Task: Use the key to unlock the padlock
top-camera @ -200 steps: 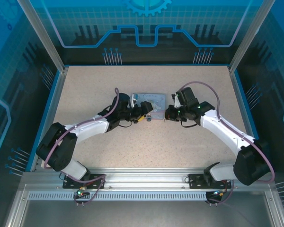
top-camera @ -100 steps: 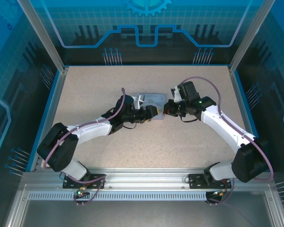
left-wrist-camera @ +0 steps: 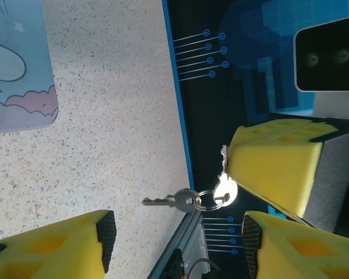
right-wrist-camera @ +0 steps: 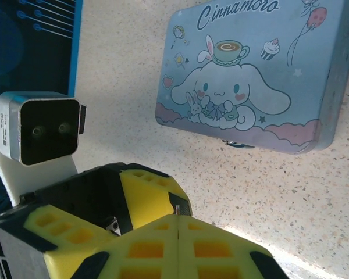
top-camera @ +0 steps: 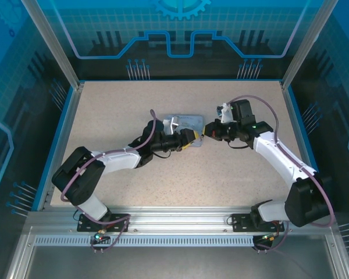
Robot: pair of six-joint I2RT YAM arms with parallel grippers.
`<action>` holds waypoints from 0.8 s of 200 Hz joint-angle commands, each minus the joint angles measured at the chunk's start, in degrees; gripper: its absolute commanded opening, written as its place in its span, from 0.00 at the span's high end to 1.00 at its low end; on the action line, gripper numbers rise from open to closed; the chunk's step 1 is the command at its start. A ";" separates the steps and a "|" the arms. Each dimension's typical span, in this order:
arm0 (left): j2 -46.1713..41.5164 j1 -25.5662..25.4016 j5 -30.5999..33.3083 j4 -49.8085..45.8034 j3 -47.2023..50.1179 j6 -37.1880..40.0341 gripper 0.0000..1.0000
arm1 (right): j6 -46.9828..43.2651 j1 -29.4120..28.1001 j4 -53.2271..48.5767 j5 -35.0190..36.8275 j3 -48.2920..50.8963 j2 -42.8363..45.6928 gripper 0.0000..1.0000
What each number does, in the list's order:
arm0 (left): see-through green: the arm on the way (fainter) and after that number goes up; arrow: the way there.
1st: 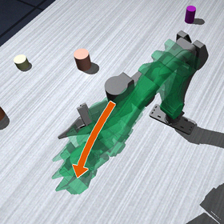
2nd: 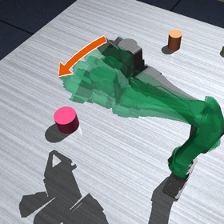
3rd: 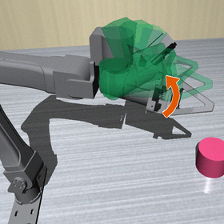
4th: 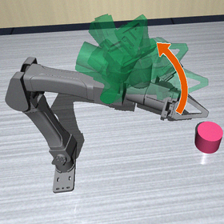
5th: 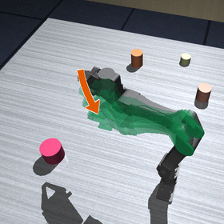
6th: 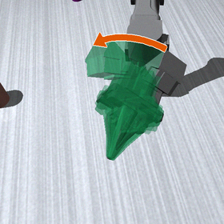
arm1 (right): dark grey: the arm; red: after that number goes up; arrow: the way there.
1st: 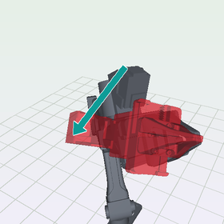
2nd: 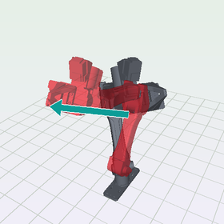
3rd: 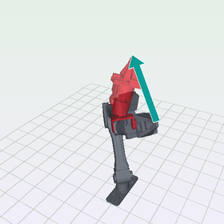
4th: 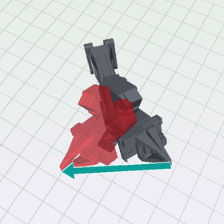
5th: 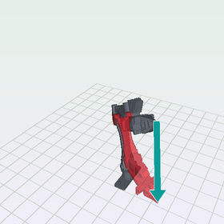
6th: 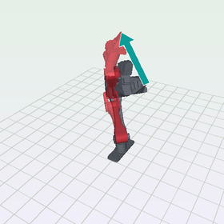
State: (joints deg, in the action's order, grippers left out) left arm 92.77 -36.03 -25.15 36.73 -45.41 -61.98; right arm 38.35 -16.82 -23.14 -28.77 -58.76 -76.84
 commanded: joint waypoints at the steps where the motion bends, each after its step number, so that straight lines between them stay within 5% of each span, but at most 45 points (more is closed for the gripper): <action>1: -2.12 0.73 1.11 3.06 -0.56 -1.91 0.38 | -0.70 2.84 5.90 -8.55 2.26 2.16 1.00; 37: -1.48 1.78 -0.40 3.86 -3.03 -3.31 0.38 | -1.28 5.30 10.12 -15.65 3.98 2.59 1.00; 105: 0.61 2.01 -0.70 8.16 -6.18 -8.42 0.36 | -0.49 5.38 12.73 -18.61 4.80 2.11 1.00; 160: 3.31 1.93 -0.51 13.33 -6.80 -13.01 0.49 | 0.84 4.56 14.41 -18.42 5.33 2.14 1.00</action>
State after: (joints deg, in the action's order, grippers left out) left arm 94.52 -34.24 -25.17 45.63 -50.46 -72.23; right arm 38.22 -12.03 -10.81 -45.52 -54.04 -75.53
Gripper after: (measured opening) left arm 0.529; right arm 0.052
